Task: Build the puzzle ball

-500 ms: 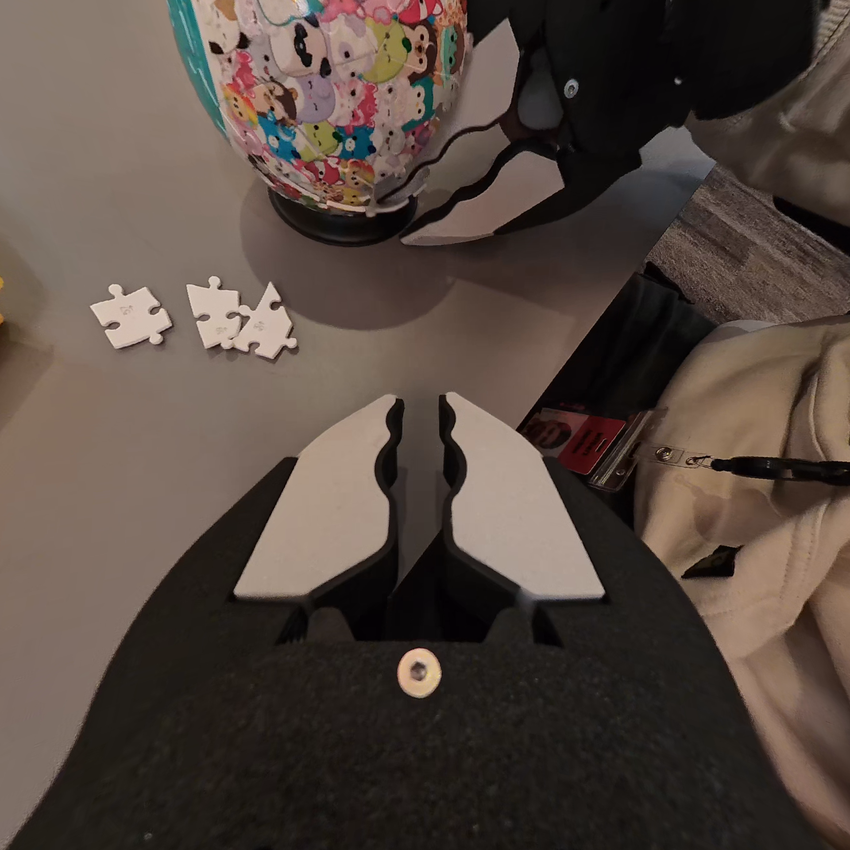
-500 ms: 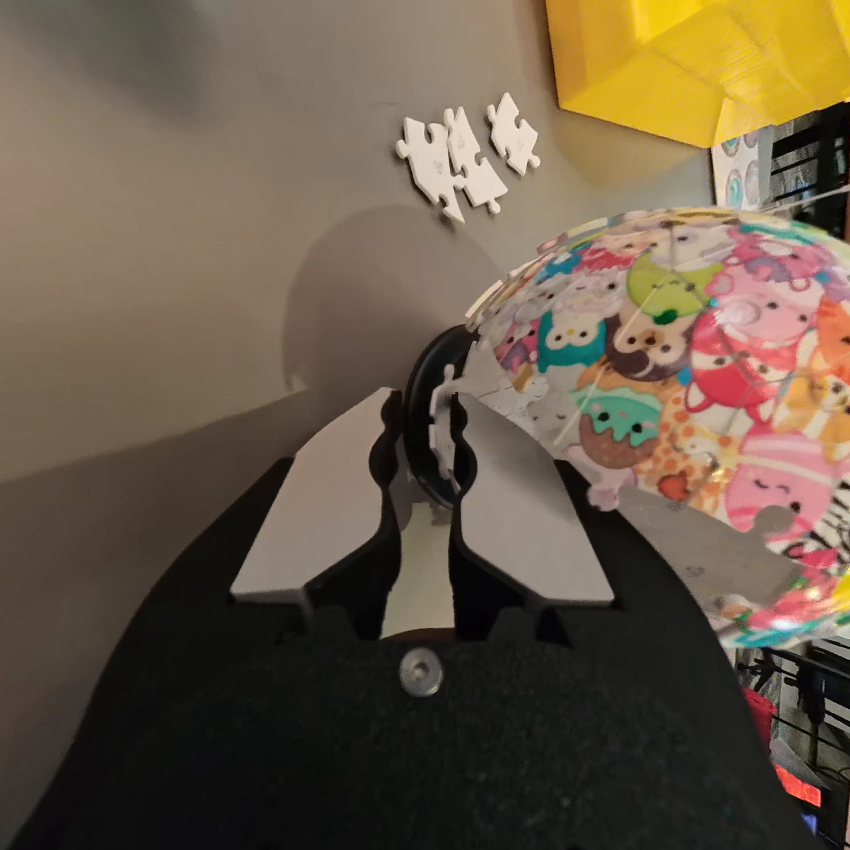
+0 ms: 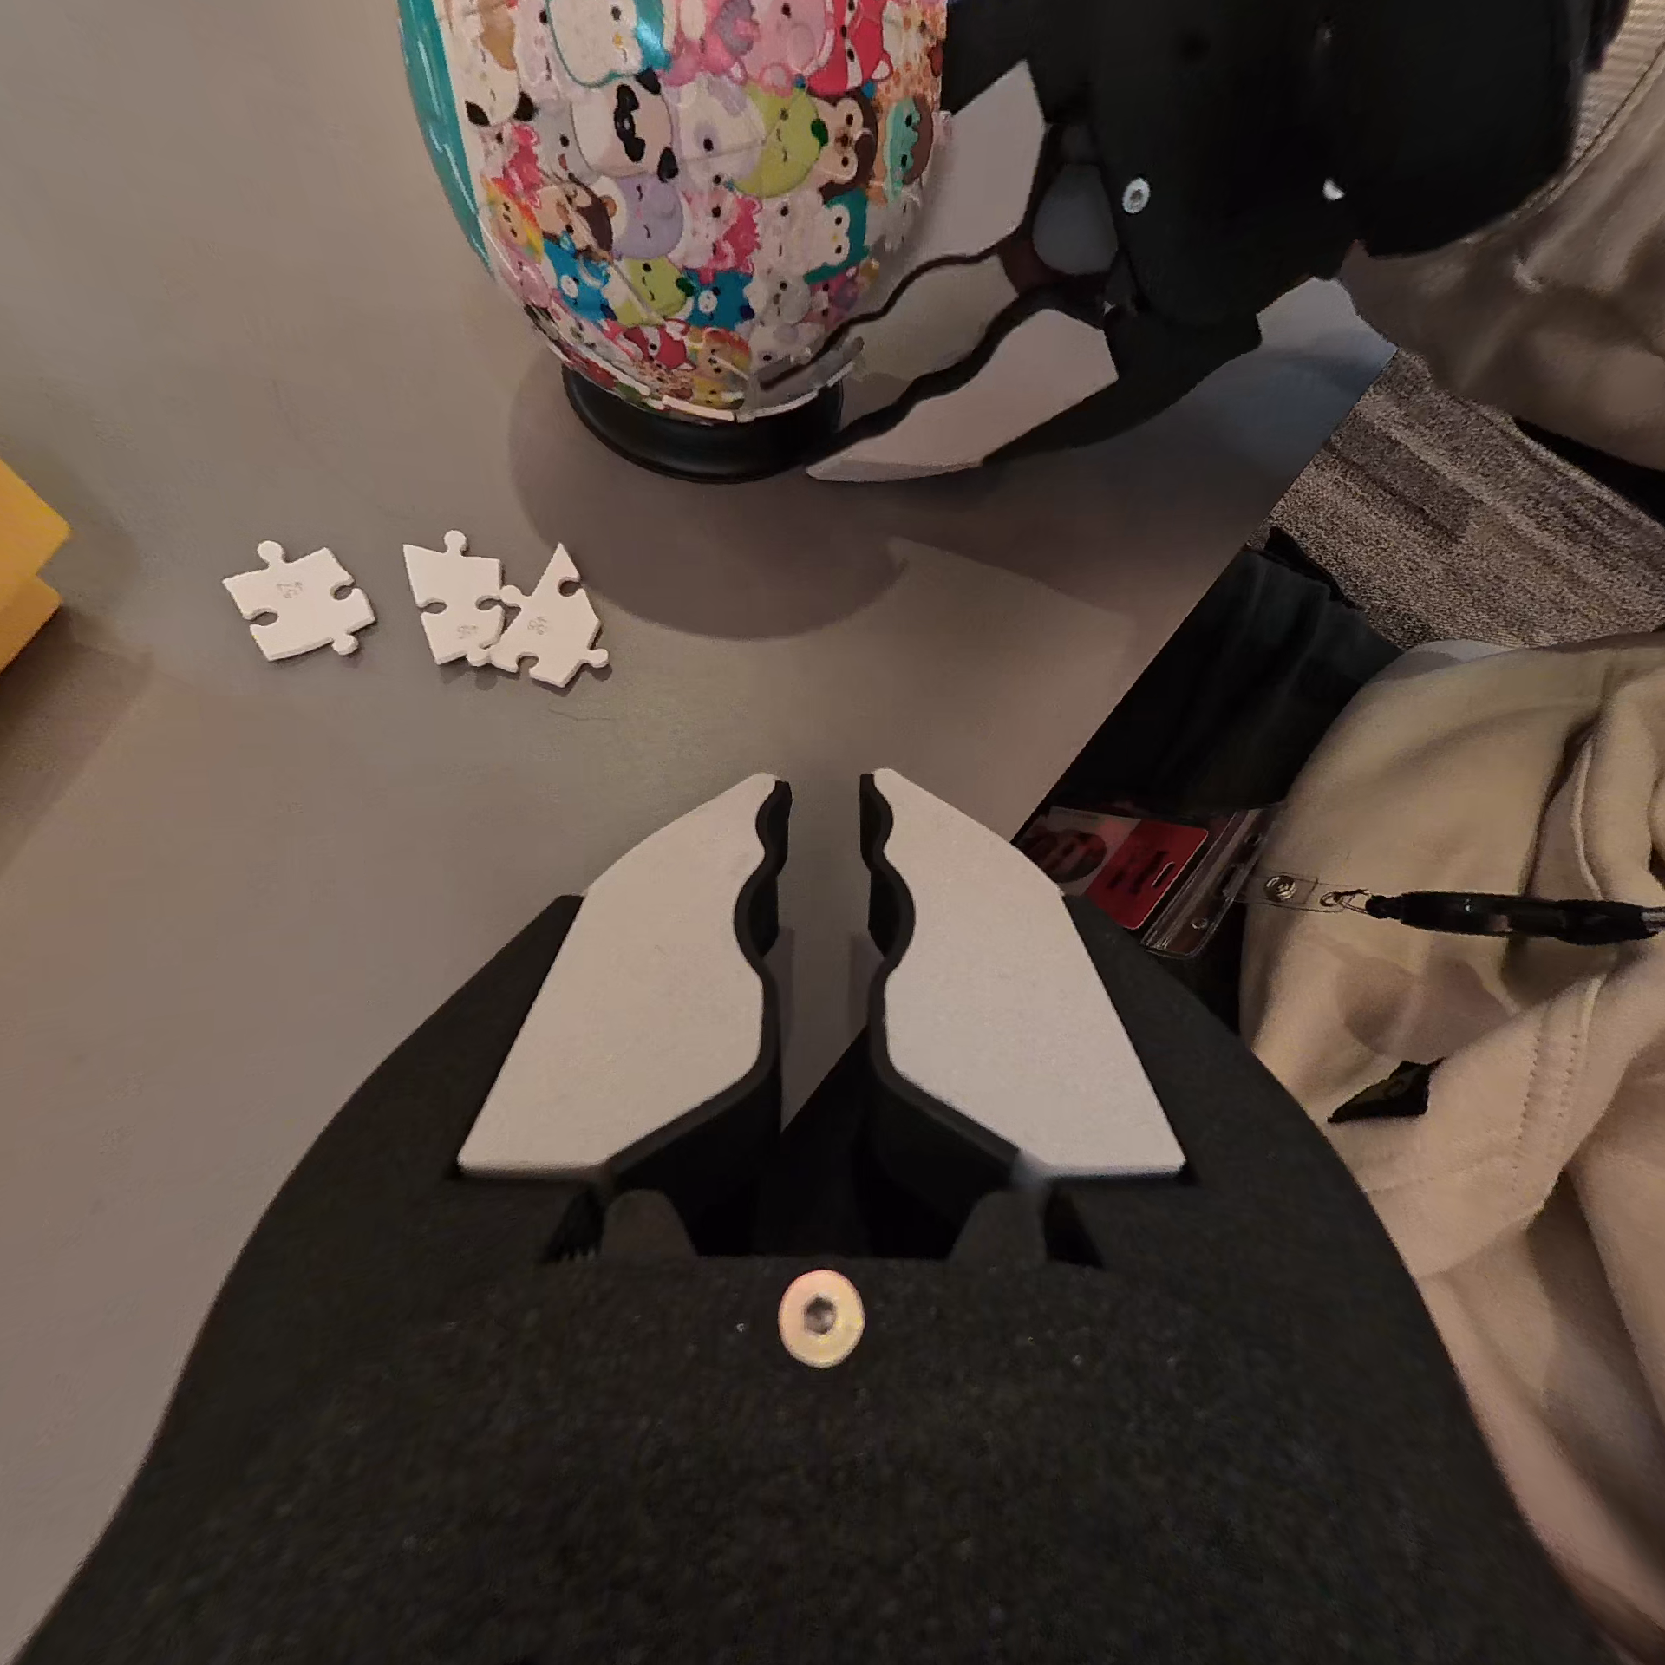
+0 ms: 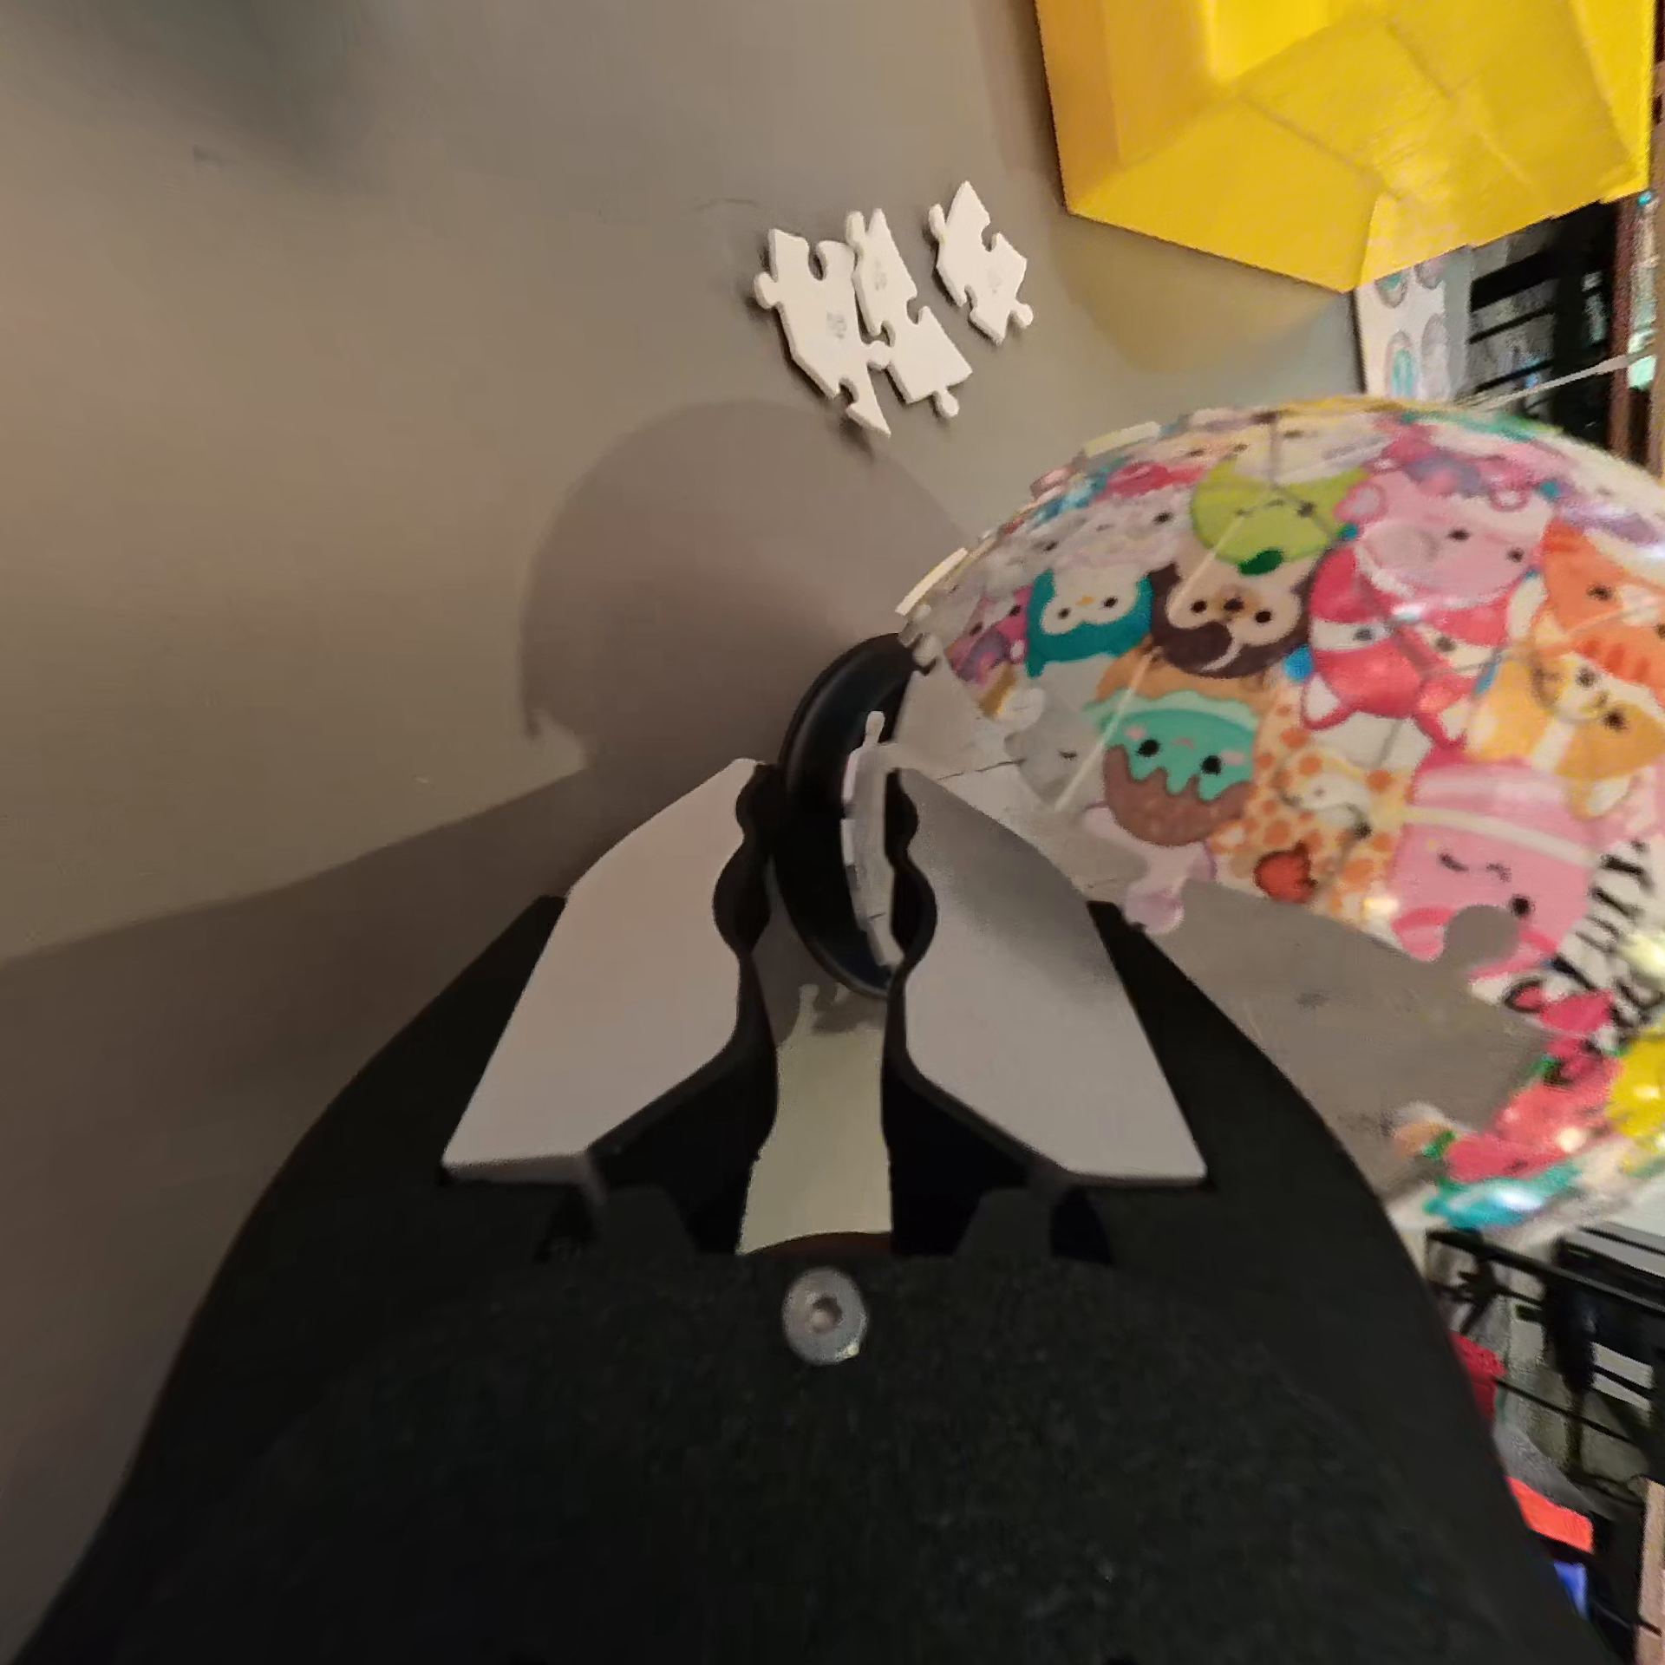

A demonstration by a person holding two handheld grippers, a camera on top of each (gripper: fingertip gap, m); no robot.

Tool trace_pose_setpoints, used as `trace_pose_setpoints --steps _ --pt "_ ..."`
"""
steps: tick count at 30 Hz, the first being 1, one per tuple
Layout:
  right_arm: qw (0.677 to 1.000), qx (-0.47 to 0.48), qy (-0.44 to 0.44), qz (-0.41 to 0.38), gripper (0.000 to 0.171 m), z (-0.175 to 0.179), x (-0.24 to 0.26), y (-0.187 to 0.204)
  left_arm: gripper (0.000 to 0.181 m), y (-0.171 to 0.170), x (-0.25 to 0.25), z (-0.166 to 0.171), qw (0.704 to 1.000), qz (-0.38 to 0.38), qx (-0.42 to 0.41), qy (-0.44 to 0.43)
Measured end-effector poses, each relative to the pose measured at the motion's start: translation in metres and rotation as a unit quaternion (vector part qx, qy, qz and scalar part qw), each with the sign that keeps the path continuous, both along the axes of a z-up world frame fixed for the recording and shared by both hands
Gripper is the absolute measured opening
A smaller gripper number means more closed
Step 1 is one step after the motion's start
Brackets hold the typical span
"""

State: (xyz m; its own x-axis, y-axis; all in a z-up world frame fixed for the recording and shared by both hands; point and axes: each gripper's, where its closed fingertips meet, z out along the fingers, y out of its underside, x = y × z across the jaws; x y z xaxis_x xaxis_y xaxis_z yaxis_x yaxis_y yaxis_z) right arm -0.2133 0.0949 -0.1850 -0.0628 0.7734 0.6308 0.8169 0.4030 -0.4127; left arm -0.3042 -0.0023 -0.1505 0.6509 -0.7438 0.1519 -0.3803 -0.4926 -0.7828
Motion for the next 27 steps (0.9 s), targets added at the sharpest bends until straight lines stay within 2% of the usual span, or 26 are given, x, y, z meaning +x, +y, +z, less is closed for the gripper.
trace_pose_setpoints --steps 2,6,13,22,27 --pt "1.0 0.0 0.003 -0.002 0.03 0.003 0.003 -0.002 0.014 0.0 0.0 0.0 1.0 0.001 0.0 -0.001" --pt "1.0 -0.006 -0.005 -0.012 0.031 0.004 0.009 -0.001 0.015 0.0 0.0 0.0 1.0 0.001 -0.001 -0.001" --pt "0.999 -0.026 -0.015 -0.019 0.019 -0.002 0.007 -0.001 0.014 0.0 0.0 0.0 1.0 0.0 -0.001 0.002" --pt "0.999 -0.046 -0.006 -0.027 0.018 -0.003 0.007 0.001 0.014 0.0 0.0 0.001 1.0 0.0 0.0 0.001" --pt "0.999 -0.033 0.001 -0.027 0.03 0.003 0.012 -0.004 0.014 0.0 0.0 0.001 1.0 0.002 0.0 -0.001"
